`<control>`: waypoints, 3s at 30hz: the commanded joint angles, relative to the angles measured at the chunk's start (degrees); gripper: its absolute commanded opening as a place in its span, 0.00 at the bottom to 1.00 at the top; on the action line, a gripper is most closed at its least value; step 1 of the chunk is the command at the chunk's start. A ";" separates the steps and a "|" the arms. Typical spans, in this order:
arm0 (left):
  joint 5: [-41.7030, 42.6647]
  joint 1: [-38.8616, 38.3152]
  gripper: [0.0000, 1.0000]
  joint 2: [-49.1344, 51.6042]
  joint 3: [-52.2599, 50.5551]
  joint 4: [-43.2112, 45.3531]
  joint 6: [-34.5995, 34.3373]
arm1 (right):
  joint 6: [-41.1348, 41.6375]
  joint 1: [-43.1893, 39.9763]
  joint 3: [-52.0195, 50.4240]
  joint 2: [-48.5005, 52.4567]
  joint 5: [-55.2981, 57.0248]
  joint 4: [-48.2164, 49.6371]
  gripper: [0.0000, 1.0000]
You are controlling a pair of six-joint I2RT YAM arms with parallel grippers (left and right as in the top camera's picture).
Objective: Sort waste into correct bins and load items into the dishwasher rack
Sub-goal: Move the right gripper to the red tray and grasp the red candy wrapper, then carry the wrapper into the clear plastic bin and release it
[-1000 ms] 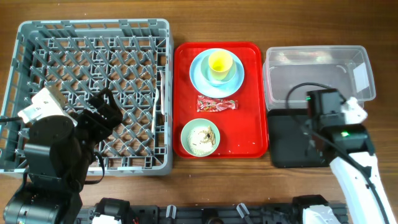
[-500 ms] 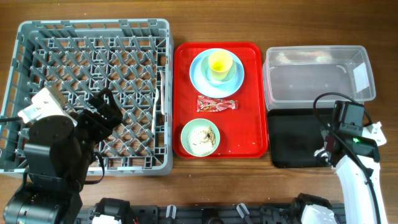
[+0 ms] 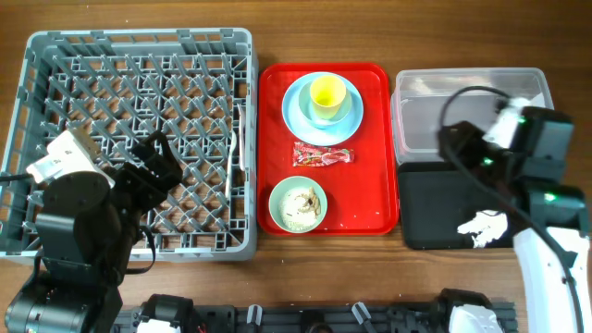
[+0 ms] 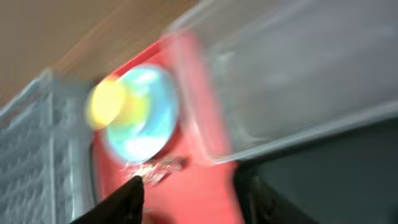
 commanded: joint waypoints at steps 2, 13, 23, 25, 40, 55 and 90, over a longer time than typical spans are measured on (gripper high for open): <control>-0.35 0.42 1.00 -0.09 0.44 0.13 -0.55 | -3.39 13.62 0.72 3.48 0.07 4.50 0.52; -0.35 0.42 1.00 -0.09 0.44 0.13 -0.55 | 1.40 37.35 0.72 35.91 14.53 26.71 0.08; -0.35 0.42 1.00 -0.09 0.44 0.13 -0.55 | 5.16 37.31 0.35 43.19 21.94 24.98 0.08; -0.35 0.42 1.00 -0.09 0.44 0.13 -0.55 | 6.01 37.18 0.37 42.88 22.03 22.51 0.04; -0.35 0.42 1.00 -0.09 0.44 0.13 -0.55 | 0.33 37.31 0.33 32.85 14.62 24.26 0.14; -0.35 0.42 1.00 -0.09 0.44 0.13 -0.55 | 9.22 37.27 0.35 43.80 19.04 22.47 0.15; -0.35 0.42 1.00 -0.09 0.44 0.13 -0.55 | -21.14 36.61 -4.74 36.65 21.29 7.63 0.63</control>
